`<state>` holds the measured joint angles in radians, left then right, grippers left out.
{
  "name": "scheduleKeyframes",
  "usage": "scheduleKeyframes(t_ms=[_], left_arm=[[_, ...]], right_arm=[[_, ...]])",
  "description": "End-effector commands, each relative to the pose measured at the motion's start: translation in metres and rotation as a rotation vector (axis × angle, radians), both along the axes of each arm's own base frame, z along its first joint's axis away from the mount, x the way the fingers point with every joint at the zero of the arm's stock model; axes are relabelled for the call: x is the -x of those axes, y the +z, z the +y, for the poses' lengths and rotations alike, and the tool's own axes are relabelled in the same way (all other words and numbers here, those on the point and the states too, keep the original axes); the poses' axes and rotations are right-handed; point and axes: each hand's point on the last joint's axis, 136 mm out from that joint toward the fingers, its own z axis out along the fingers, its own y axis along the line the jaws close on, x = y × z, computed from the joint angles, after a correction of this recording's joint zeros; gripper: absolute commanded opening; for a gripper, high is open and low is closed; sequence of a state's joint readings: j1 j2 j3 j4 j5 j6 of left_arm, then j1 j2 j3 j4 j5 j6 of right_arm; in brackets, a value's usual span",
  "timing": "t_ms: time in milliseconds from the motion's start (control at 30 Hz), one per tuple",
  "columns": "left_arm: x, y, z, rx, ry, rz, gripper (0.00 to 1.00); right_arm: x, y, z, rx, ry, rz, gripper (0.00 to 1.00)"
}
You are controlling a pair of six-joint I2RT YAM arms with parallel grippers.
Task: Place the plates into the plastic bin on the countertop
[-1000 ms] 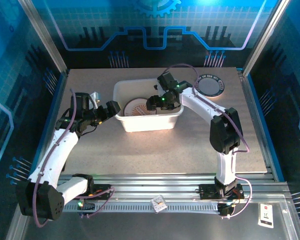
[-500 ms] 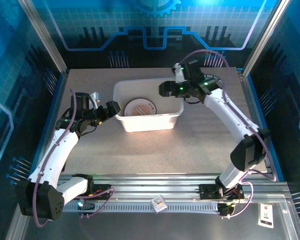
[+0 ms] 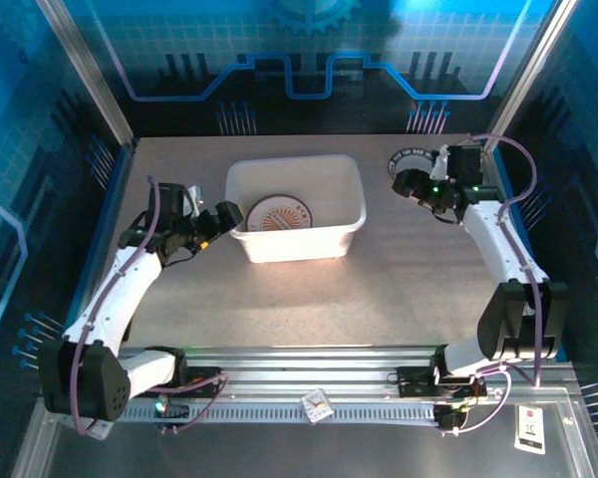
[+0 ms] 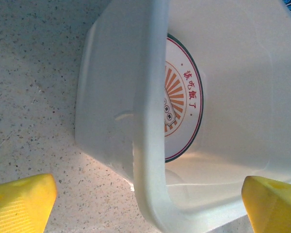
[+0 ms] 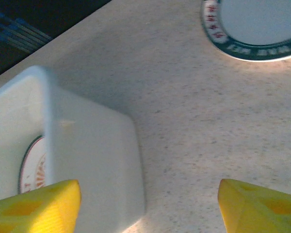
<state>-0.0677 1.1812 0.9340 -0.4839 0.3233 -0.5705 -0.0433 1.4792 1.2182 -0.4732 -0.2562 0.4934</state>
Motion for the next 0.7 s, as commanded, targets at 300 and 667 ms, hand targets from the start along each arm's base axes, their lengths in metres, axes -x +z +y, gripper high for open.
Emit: scheduleKeyframes(t_ms=[300,667], left_arm=[[-0.018,0.019,-0.002,-0.001,-0.007,-0.035,0.99],[-0.027,0.017,-0.002,-0.001,0.004,-0.018,0.99]], right_arm=[[-0.051,-0.074,-0.05,-0.077,-0.152,0.093,0.71],[-0.079,-0.114,-0.084,-0.224,-0.467,0.154,0.68]])
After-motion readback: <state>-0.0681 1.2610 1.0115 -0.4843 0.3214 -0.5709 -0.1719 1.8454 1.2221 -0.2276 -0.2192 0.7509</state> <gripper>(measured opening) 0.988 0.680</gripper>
